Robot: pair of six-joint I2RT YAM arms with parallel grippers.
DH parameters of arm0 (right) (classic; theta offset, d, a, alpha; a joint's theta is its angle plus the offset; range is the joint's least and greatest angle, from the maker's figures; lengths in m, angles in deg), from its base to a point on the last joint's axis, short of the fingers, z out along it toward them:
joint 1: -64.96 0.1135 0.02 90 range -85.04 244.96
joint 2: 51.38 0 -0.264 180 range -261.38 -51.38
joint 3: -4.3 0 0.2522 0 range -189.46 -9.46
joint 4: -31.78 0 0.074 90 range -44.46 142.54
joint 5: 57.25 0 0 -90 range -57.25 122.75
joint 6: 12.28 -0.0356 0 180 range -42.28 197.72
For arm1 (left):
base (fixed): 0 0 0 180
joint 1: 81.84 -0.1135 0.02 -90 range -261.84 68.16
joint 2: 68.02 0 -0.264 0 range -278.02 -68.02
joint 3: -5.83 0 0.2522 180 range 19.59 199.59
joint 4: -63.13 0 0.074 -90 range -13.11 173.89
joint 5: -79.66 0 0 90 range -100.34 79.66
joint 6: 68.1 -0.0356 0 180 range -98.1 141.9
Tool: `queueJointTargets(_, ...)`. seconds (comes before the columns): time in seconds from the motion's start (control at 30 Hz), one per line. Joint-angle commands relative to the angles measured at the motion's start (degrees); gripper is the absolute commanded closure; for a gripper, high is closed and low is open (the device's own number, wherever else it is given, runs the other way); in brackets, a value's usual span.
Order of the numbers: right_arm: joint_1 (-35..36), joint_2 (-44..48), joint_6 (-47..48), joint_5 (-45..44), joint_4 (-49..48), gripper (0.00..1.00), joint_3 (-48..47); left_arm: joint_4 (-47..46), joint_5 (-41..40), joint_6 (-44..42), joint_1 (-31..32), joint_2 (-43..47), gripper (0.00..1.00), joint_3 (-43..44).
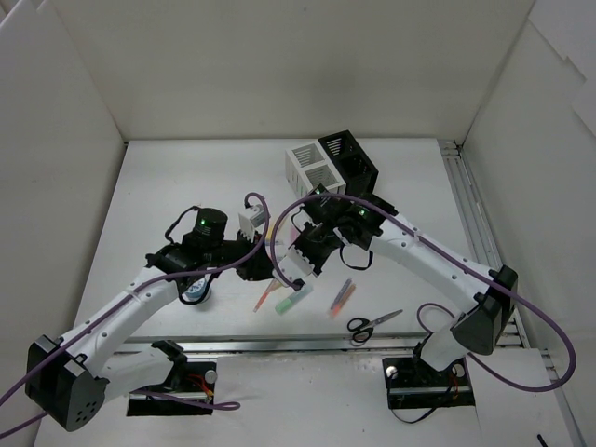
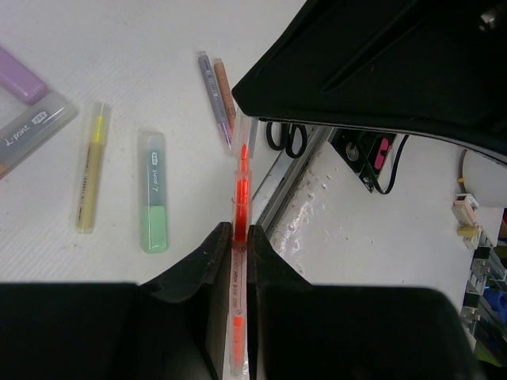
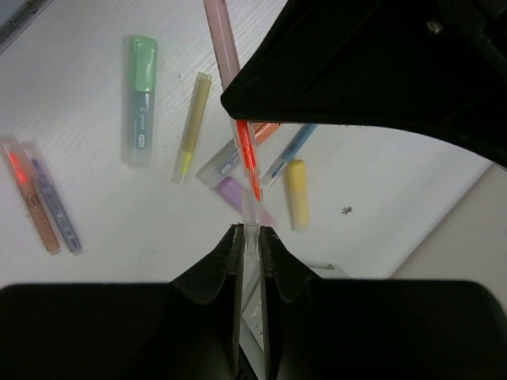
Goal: Sort the stationery into containers
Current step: Close the pen cap on the pen.
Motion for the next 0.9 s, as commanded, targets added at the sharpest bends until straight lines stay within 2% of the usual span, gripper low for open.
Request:
queueJointTargets(0.0, 0.9, 0.3, -0.3, -1.6, -1.0, 1.0, 0.4, -3.1, 0.3, 0.2, -0.2, 1.9, 1.0, 0.6)
queueJointTargets(0.27, 2.1, 1.3, 2.0, 0.0, -1.0, 1.0, 1.9, -3.5, 0.6, 0.2, -0.2, 1.3, 1.0, 0.7)
queueJointTargets(0.47, 4.0, 0.2, 5.3, -2.1, -0.4, 1.0, 2.4, -4.8, 2.9, 0.0, -0.2, 0.1, 1.0, 1.6)
queueJointTargets(0.6, 4.6, -0.1, 8.0, -2.8, 0.9, 1.0, 2.2, -4.7, 5.2, -0.1, -0.2, -2.1, 1.0, 2.6)
queueJointTargets(0.87, 5.3, 0.6, 12.8, -2.4, 6.0, 1.0, 1.4, -3.7, 4.2, 0.1, -0.2, -2.9, 1.0, 3.3)
